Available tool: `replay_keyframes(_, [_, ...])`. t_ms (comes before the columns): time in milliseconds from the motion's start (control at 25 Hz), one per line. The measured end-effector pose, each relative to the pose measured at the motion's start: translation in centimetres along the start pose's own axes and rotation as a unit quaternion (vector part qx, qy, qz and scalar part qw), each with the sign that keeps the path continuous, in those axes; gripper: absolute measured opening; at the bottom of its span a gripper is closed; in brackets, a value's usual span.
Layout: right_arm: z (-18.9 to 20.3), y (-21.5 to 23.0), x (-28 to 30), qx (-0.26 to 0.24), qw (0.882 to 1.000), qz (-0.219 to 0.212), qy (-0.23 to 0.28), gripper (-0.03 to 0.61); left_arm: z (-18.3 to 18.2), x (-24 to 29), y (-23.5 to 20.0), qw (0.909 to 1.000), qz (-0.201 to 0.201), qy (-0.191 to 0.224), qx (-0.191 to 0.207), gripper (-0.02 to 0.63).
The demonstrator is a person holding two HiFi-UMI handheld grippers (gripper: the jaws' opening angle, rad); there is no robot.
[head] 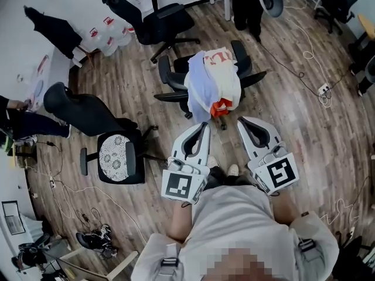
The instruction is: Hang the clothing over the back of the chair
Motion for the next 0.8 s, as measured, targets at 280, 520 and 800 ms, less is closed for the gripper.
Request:
replay_keyframes(280, [0.6, -0.4, 0.2, 0.005, 1.000, -0.028, 0.002, 0.020, 0.4, -0.3, 0.5, 0.9998, -0.012, -0.008, 0.010, 0.018])
replay_keyframes(520, [0.3, -0.4, 0.7, 0.002, 0.999, -0.034, 0.006, 0.020, 0.4, -0.2, 0.0, 0.9998, -0.013, -0.006, 0.012, 0.018])
replay_keyframes(800, [0.4, -0.1, 1.3, 0.003, 0.999, -0.031, 0.004, 0.020, 0.5, 0.4, -0.2, 0.9999, -0.007, -0.007, 0.013, 0.018])
Point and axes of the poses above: the fingertips, and each gripper's own axes: x forward along the fingers, y to its right, z out of its underside, the point moved 4 cm from there along -x, backward along the fingers, and after that the axes turned 14 degrees about -z, right-handed, at the moved point
